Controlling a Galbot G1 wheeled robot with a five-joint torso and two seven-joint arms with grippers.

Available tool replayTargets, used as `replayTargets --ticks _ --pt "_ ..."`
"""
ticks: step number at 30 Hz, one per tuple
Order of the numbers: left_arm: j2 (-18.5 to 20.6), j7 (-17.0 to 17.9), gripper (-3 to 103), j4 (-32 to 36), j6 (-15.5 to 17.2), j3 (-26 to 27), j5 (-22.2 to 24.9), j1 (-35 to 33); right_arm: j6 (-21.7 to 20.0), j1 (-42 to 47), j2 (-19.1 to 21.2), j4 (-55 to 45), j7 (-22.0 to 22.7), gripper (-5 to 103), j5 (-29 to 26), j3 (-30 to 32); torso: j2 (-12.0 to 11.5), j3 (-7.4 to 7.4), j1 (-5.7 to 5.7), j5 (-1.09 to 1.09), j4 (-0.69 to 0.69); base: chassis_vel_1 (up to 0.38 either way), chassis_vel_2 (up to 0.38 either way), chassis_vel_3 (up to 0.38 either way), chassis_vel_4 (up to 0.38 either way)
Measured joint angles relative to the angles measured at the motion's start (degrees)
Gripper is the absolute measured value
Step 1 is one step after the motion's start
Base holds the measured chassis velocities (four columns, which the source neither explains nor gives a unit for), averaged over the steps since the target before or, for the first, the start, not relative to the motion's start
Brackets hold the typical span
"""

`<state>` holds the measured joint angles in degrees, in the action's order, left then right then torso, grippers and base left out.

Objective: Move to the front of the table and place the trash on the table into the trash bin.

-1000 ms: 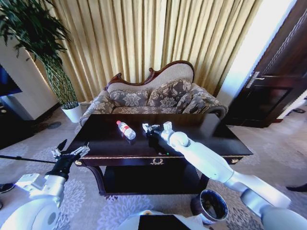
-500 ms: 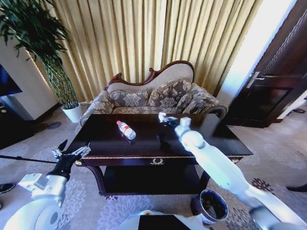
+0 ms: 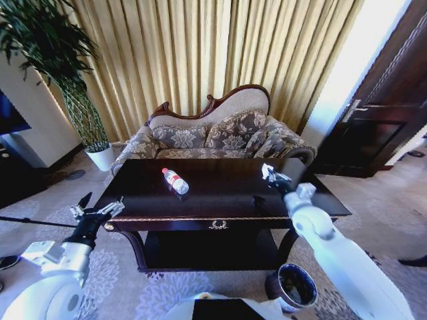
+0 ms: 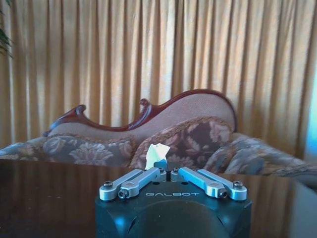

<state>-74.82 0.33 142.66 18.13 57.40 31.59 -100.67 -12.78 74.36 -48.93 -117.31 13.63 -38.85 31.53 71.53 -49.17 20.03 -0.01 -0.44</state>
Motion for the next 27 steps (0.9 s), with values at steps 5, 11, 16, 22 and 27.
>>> replayTargets --ticks 5,11,16,22,27 --pt "0.4 -0.1 100 -0.3 0.0 0.3 0.4 -0.5 1.6 8.7 -2.1 -4.6 -0.4 0 0.3 7.4 0.0 0.0 0.0 0.0 0.01 0.0 0.0 0.0 0.0" --pt "1.0 -0.1 100 -1.0 0.6 0.9 1.4 -0.1 4.2 17.2 -5.0 -8.5 -0.9 0 1.9 11.4 0.0 0.0 0.0 0.0 0.0 0.0 0.0 0.0 0.0" --pt "1.5 -0.1 100 -0.8 1.4 1.7 2.6 -0.1 6.0 20.2 -6.6 -9.9 -0.9 0 2.8 12.4 0.0 0.0 0.0 0.0 0.0 0.0 0.0 0.0 0.0" --pt "2.0 -0.1 100 -1.2 1.5 1.2 3.3 -0.2 7.1 22.7 -8.3 -11.5 -1.1 0 4.1 12.9 0.0 -0.01 0.01 0.01 0.0 0.0 0.0 0.0 0.0" --pt "2.5 -0.1 100 -0.9 1.6 0.8 3.1 -0.2 7.2 23.2 -8.5 -12.8 -1.2 0 4.0 13.5 0.0 -0.01 0.01 -0.01 0.01 0.0 0.0 0.0 0.0"
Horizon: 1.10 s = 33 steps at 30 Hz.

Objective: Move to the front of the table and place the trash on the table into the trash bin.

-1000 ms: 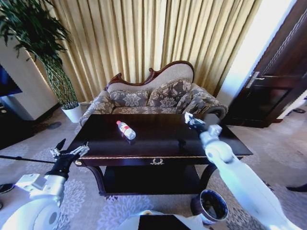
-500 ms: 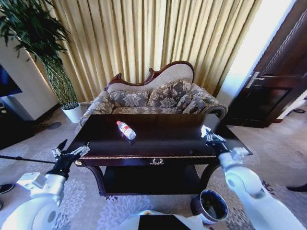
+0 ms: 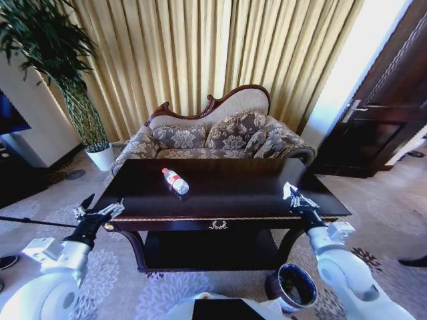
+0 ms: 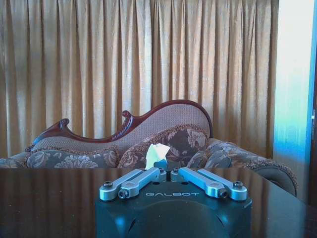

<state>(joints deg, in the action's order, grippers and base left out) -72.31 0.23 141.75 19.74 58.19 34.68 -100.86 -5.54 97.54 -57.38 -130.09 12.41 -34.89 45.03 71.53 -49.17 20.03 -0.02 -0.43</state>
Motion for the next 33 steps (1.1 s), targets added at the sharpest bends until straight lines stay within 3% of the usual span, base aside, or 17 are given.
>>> replayTargets --ticks 22,33 --pt "0.6 -1.3 100 0.9 -0.5 -1.5 -5.7 -0.2 0.1 0.9 -0.9 -0.6 0.0 0 2.2 -1.1 0.0 0.0 0.0 0.01 0.0 0.049 -0.048 -0.044 0.047" --pt "0.5 -1.3 100 1.1 -0.7 -1.5 -6.1 -0.2 0.2 0.5 -1.1 0.1 -0.1 0 2.8 -2.0 0.0 0.0 0.0 0.01 0.0 0.101 -0.102 -0.11 0.114"
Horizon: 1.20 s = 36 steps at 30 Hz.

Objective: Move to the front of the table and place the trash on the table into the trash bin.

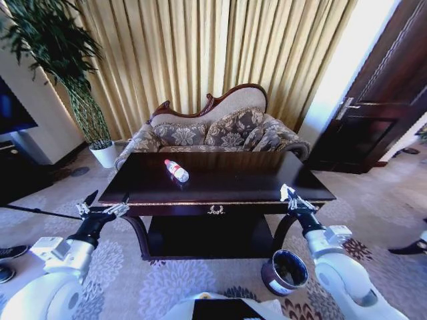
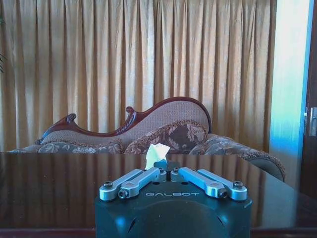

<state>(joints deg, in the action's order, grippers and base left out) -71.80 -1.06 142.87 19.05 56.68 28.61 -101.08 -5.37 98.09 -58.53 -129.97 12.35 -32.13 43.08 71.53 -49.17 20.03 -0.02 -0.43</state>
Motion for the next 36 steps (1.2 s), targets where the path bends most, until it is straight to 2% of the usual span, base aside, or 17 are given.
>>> replayTargets --ticks 8,13,18,20,21,23,26,31,36 --pt "-0.4 -0.1 100 0.0 -0.2 -0.2 0.1 0.2 -0.9 -0.8 0.2 8.8 -2.0 0 1.1 -0.8 0.0 0.01 -0.03 0.02 -0.01 0.05 -0.044 -0.052 0.047" --pt "-0.9 -0.1 100 0.2 -0.4 -0.2 0.1 0.2 -5.0 -3.3 -0.2 16.4 -2.2 0 -2.4 -2.1 0.0 -0.01 0.01 0.01 -0.01 0.0 0.0 0.0 0.0" --pt "-1.9 -0.2 100 0.4 -1.1 0.0 0.4 0.0 -6.0 -9.7 -0.2 32.4 -0.8 0 1.4 -4.8 0.0 -0.01 0.0 0.02 0.0 0.0 0.0 0.0 0.0" --pt "-1.9 -0.2 100 0.4 -1.1 0.1 0.6 0.0 -6.0 -10.4 -0.1 34.2 -0.8 0 2.1 -5.1 0.0 -0.01 0.0 0.02 -0.01 0.0 0.0 0.0 0.0" --pt "-2.0 -0.2 100 0.4 -1.2 0.6 1.0 -0.1 -5.9 -12.4 0.1 39.2 -0.6 0 4.4 -5.6 0.0 0.0 0.0 0.02 -0.01 0.0 0.0 0.0 0.0" --pt "-2.1 -0.2 100 0.4 -1.2 0.8 1.2 -0.2 -5.8 -13.3 0.2 41.3 -0.5 0 5.2 -5.9 0.0 -0.01 0.0 0.01 -0.01 0.0 0.0 0.0 0.0" --pt "-2.5 -0.2 100 0.4 -1.5 1.4 1.4 -0.6 -5.3 -16.9 0.6 50.7 1.3 0 7.1 -7.2 0.0 -0.01 0.01 0.02 0.0 0.0 0.0 0.0 0.0" --pt "-2.8 -0.2 100 0.4 -1.6 1.3 1.4 -0.6 -4.9 -18.6 0.0 57.2 1.2 0 10.2 -7.7 0.0 0.0 0.0 0.01 0.0 0.0 0.0 0.0 0.0" --pt "-2.8 -0.2 100 0.4 -1.6 0.9 1.5 -0.1 -4.7 -17.9 -0.6 58.4 0.0 0 12.0 -7.9 0.0 0.0 0.0 0.01 -0.02 0.0 0.0 0.0 0.0"
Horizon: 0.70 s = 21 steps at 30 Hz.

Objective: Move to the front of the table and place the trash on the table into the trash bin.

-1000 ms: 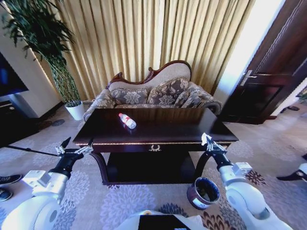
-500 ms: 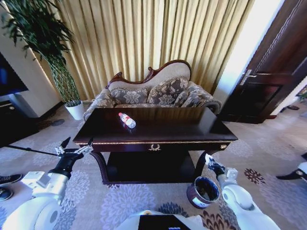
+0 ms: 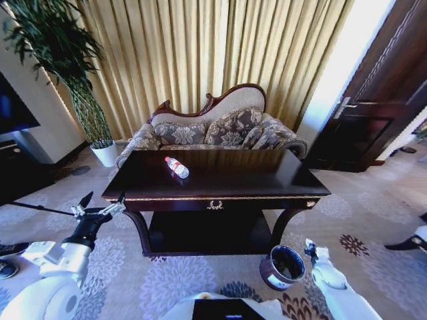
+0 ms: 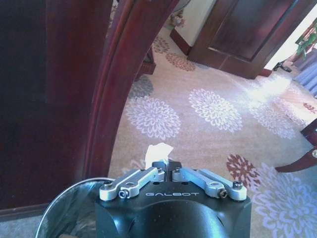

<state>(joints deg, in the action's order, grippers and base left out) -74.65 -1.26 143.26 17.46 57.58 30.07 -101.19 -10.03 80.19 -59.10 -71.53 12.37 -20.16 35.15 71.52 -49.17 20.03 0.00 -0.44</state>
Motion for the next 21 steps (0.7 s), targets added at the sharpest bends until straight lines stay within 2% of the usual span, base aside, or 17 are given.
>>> replayTargets --ticks 1,2,5,7,10,11,14,16,17,19,21 --pt "0.0 0.0 100 0.0 0.0 -0.2 0.0 0.0 0.0 0.1 -0.1 -0.3 -0.1 5 0.0 0.0 0.0 0.0 0.0 0.0 0.0 0.0 0.0 0.0 0.0" --pt "0.0 0.0 100 0.0 0.0 -0.2 0.0 0.0 0.0 0.1 -0.1 -0.3 -0.1 5 0.0 0.0 0.0 0.0 0.0 0.0 0.0 0.0 0.0 0.0 0.0" --pt "0.0 0.0 100 0.0 0.0 -1.0 -0.2 0.1 0.0 0.2 -0.4 -1.4 -0.1 21 0.3 -0.1 0.0 0.0 0.0 -0.01 0.02 0.0 0.0 0.0 0.0" --pt "0.0 0.0 100 0.0 0.0 -1.0 -0.2 0.1 0.1 0.2 -0.5 -1.5 -0.1 21 0.6 -0.2 0.0 0.0 0.0 -0.01 0.02 0.0 0.0 0.0 0.0" --pt "0.2 0.0 100 0.0 0.0 -0.8 -0.2 0.2 0.1 -0.2 -0.9 -1.5 -0.2 37 1.4 -0.3 0.0 0.0 0.0 -0.01 0.02 0.0 0.0 0.0 0.0" --pt "0.2 0.0 100 0.0 0.0 -0.8 -0.2 0.2 0.1 -0.2 -0.9 -1.5 -0.2 37 1.4 -0.3 0.0 0.0 0.0 -0.01 0.02 0.0 0.0 0.0 0.0" --pt "0.2 0.0 100 0.0 -0.1 -0.2 -0.1 0.1 0.1 -0.2 -1.1 -1.7 -0.2 55 1.5 -0.4 0.0 0.0 -0.01 -0.01 0.02 0.0 0.0 0.0 0.0" --pt "0.3 -0.1 100 0.0 -0.2 -0.2 -0.1 0.1 0.1 -0.2 -1.1 -1.8 -0.2 55 1.5 -0.3 0.0 0.0 0.0 -0.01 0.01 0.0 0.0 0.0 0.0" --pt "0.3 -0.1 100 0.0 -0.2 -0.1 -0.1 0.1 0.1 -0.2 -1.1 -1.9 -0.2 65 1.4 -0.3 0.0 0.0 0.0 -0.01 0.02 0.0 0.0 0.0 0.0" --pt "0.3 -0.1 100 0.0 -0.2 -0.1 0.0 0.1 0.1 -0.2 -1.1 -1.9 -0.2 65 1.4 -0.3 0.0 0.0 0.0 -0.01 0.02 0.0 0.0 0.0 0.0" --pt "0.3 -0.1 100 0.0 -0.2 -0.3 0.0 0.2 0.1 -0.1 -1.2 -1.8 -0.2 77 1.4 -0.2 0.0 0.0 0.0 -0.01 0.02 0.0 0.0 0.0 0.0"
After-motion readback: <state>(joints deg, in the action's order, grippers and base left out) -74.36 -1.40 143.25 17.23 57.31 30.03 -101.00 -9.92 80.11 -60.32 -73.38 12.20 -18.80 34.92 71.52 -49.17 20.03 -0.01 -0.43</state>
